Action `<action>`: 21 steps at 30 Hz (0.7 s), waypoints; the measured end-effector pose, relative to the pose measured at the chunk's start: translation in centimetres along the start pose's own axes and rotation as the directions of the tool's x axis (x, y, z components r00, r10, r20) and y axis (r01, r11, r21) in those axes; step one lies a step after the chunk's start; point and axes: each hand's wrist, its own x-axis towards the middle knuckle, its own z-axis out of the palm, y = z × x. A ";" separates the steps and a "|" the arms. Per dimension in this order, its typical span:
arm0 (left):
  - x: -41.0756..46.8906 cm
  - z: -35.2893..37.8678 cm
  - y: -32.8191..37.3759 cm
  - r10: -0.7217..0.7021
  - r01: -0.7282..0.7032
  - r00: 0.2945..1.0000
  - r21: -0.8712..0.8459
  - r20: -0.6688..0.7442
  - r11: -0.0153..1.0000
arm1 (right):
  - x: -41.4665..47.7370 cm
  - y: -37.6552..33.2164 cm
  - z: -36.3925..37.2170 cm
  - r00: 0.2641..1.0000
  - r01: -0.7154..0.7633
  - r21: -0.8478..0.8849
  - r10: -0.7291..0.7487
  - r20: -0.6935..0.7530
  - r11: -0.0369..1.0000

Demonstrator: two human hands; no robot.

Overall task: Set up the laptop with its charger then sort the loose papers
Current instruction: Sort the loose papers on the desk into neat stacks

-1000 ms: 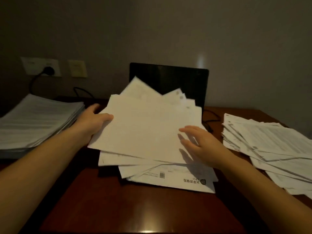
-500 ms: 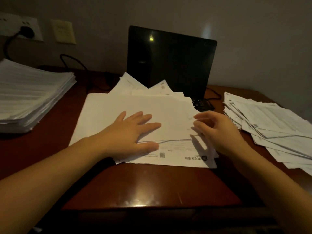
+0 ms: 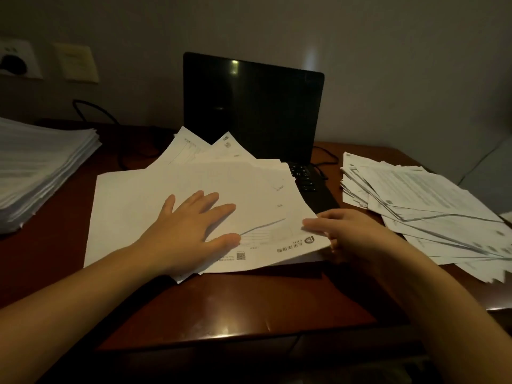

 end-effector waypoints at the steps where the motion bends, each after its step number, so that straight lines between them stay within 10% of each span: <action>1: 0.0 0.0 0.0 -0.010 0.009 1.000 -0.016 -0.012 1.000 | 0.1 -0.4 0.3 1.000 -0.001 -0.019 0.002 0.017 1.000; 8: -0.1 -0.2 0.1 -0.037 0.032 0.998 -0.093 -0.047 0.995 | 0.3 -1.9 0.2 0.993 0.098 -0.139 -0.105 -0.045 0.985; 21: 1.3 -1.8 0.8 -0.114 0.105 0.991 -0.120 -0.068 0.987 | -0.2 -3.8 -5.6 0.819 0.409 0.213 -0.254 -0.514 0.887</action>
